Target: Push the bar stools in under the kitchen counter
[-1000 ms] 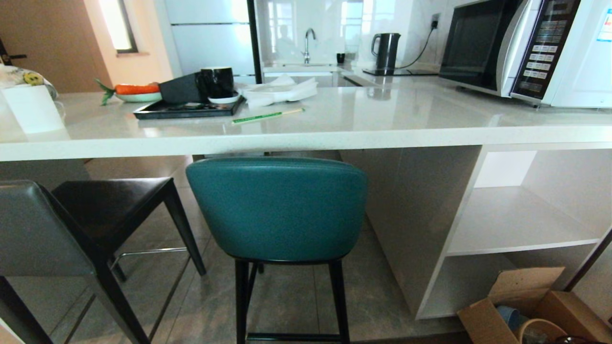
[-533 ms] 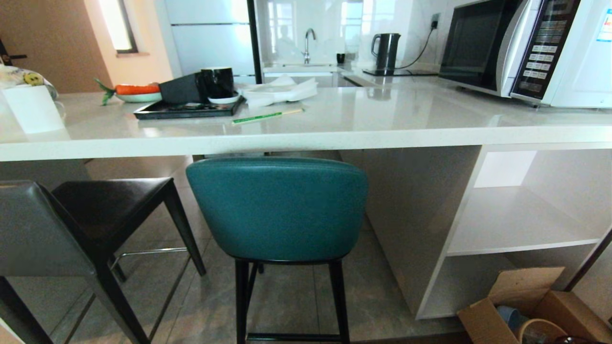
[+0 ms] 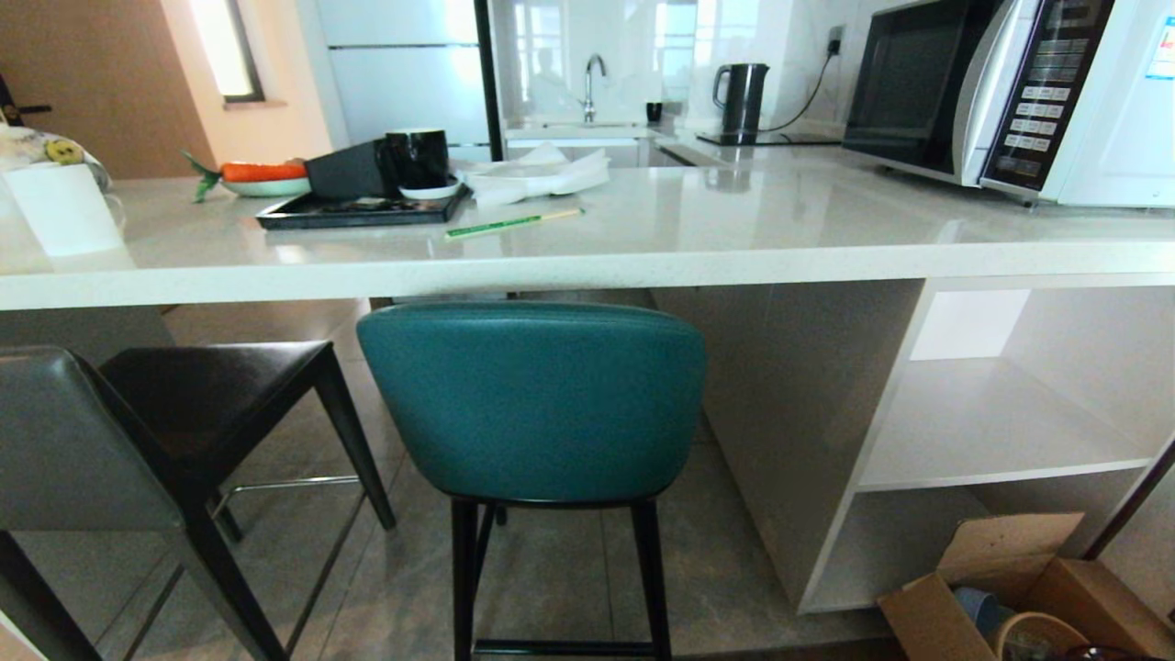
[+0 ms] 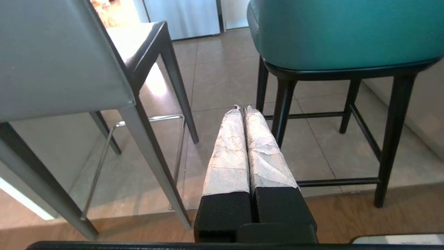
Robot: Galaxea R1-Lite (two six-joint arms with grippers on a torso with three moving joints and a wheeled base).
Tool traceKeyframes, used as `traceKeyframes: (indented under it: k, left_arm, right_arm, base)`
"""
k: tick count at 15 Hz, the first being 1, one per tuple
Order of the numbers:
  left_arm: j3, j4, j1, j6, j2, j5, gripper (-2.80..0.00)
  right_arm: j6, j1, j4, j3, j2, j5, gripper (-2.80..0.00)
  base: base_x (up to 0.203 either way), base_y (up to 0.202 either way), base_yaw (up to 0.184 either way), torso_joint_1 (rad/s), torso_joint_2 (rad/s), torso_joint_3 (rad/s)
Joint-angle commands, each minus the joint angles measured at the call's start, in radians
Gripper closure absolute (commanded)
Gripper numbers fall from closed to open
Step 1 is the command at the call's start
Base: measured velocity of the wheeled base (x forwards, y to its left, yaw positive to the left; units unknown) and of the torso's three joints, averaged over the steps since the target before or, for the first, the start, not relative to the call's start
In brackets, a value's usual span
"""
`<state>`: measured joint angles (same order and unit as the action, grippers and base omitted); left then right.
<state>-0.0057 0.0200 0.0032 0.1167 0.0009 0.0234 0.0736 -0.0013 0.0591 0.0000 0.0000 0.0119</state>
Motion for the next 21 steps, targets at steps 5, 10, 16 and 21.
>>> traceKeyframes:
  k: [5, 10, 16, 21]
  left_arm:
    - [0.001, -0.002, -0.002, -0.081, -0.001, -0.010, 0.00]
    - [0.001, -0.002, -0.002, -0.091, -0.001, -0.011, 0.00]
    - [0.001, -0.002, -0.002, -0.094, -0.001, -0.011, 0.00]
    - [0.001, -0.002, -0.002, -0.094, -0.001, -0.011, 0.00]
  right_arm:
    - [0.000, 0.000, 0.001, 0.025, -0.002, -0.001, 0.00]
    - [-0.097, -0.002, 0.007, 0.025, -0.002, -0.032, 0.00]
    - [-0.066, -0.002, 0.005, 0.025, -0.002, -0.026, 0.00]
    - [-0.064, -0.002, 0.007, 0.025, -0.002, -0.025, 0.00]
  base:
    - [0.000, 0.000, 0.000, 0.000, 0.00, 0.000]
    - [0.000, 0.000, 0.000, 0.000, 0.00, 0.000]
    - [0.000, 0.000, 0.000, 0.000, 0.00, 0.000]
    - [0.000, 0.000, 0.000, 0.059, -0.17, -0.118]
